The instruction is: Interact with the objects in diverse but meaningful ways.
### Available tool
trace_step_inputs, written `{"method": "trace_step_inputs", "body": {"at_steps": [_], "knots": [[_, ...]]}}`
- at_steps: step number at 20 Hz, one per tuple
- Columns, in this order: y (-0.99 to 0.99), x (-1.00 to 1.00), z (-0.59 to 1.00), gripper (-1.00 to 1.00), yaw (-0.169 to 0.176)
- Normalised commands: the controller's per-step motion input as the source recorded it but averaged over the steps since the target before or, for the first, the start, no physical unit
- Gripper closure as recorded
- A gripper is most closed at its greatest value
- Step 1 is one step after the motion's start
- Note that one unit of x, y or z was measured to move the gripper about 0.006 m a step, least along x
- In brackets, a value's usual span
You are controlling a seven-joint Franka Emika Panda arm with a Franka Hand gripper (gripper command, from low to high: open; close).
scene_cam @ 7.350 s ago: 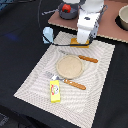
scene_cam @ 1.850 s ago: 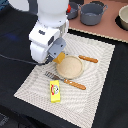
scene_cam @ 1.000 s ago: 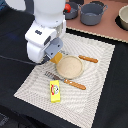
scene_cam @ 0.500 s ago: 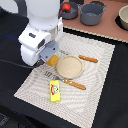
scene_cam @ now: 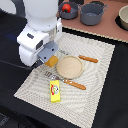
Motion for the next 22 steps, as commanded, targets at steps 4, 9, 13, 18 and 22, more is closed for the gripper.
{"method": "trace_step_inputs", "body": {"at_steps": [4,9,13,18,22], "knots": [[-0.29,-0.76,0.00,1.00,-0.069],[-0.33,-0.78,0.00,1.00,-0.112],[-0.32,-0.82,-0.06,1.00,-0.113],[-0.28,-0.87,-0.20,1.00,-0.096],[-0.01,-1.00,-0.25,1.00,-0.002]]}}
